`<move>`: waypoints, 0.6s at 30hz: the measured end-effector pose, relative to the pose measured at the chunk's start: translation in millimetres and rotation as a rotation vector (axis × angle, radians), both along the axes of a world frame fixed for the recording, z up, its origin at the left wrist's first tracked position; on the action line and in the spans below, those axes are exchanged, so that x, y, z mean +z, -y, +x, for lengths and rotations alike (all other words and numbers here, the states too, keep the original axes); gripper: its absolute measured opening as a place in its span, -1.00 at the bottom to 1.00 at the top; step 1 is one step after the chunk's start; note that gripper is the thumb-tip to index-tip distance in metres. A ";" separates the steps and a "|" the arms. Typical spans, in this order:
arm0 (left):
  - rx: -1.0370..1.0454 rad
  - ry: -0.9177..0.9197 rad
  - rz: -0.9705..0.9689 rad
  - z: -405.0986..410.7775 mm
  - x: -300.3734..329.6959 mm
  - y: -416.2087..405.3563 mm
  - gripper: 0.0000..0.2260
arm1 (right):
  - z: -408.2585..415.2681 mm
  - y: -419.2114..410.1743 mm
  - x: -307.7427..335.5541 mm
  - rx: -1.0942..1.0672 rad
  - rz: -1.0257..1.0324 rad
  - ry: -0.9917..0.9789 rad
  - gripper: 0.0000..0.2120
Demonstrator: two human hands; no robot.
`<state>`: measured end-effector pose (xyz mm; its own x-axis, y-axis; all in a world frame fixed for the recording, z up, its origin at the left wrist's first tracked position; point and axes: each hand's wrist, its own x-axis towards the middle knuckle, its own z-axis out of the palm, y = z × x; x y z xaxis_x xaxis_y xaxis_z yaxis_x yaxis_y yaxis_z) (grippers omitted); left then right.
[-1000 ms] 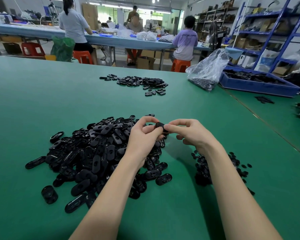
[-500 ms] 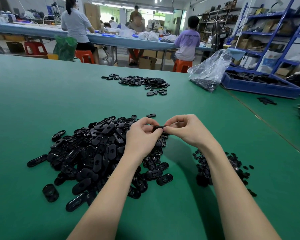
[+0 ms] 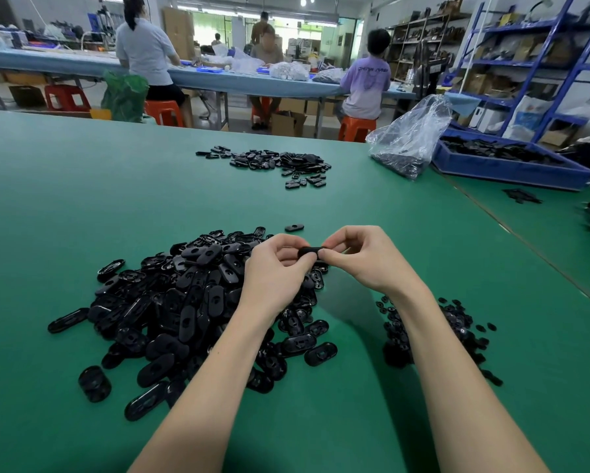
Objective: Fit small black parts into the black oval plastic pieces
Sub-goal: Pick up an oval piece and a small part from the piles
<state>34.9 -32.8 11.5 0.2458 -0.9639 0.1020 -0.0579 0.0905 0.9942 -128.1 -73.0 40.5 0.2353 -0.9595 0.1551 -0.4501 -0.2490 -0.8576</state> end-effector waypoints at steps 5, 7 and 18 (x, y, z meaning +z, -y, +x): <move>0.022 0.024 0.003 -1.4 -1.8 0.4 -0.90 | 2.4 0.4 -2.0 -0.023 -0.036 -0.044 -0.88; 0.037 0.033 0.003 -2.4 -2.5 0.8 -0.90 | 3.3 0.3 -2.2 -0.036 -0.047 -0.072 -0.88; 0.064 0.331 -0.093 -3.5 6.6 -2.4 -0.79 | -8.2 -0.4 3.5 -0.006 -0.061 -0.081 -0.93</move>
<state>31.3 -30.4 18.1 0.2438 -0.9305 0.2733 -0.3847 0.1659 0.9080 -136.3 -72.6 44.0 0.2438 -0.9503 0.1936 -0.5190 -0.2965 -0.8017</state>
